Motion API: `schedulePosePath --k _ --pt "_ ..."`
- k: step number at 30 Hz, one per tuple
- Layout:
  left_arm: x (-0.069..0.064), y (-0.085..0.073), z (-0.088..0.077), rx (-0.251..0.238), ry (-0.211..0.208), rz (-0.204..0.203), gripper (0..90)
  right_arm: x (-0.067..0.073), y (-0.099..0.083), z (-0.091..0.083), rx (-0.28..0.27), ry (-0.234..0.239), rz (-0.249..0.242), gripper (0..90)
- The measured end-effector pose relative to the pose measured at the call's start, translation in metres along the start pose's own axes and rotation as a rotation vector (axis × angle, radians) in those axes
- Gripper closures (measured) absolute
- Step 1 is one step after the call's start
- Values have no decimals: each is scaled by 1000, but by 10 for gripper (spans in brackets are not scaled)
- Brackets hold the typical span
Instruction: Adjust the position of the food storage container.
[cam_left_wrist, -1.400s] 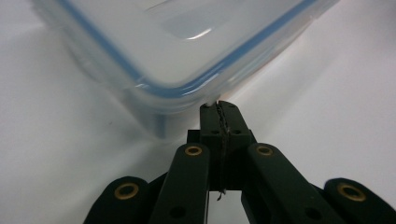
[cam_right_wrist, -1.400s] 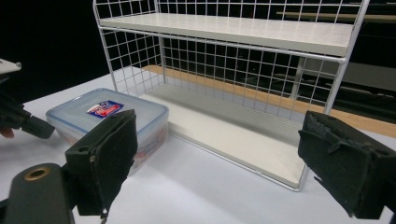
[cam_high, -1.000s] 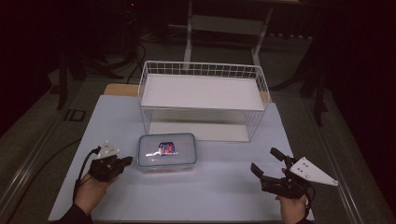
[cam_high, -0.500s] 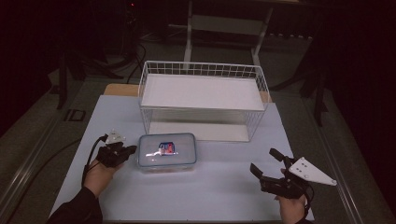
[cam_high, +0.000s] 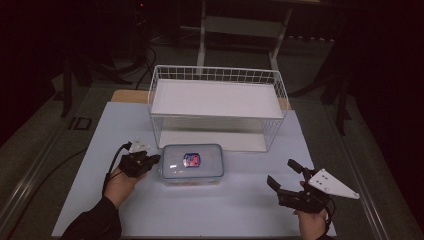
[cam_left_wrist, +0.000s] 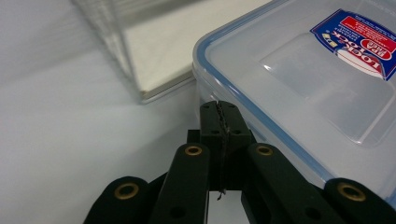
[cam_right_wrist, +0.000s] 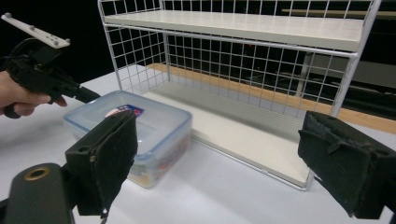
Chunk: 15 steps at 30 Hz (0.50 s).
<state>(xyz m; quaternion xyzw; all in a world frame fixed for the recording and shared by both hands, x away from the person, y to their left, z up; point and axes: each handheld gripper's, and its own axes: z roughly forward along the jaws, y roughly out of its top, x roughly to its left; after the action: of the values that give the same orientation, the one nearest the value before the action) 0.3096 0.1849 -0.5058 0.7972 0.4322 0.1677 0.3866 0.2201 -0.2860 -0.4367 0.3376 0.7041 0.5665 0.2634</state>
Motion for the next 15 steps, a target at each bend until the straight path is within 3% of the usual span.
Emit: schedulePosePath --k 15 --pt "-30 25 33 -4 -66 54 896 1 -1 2 5 8 -4 117"
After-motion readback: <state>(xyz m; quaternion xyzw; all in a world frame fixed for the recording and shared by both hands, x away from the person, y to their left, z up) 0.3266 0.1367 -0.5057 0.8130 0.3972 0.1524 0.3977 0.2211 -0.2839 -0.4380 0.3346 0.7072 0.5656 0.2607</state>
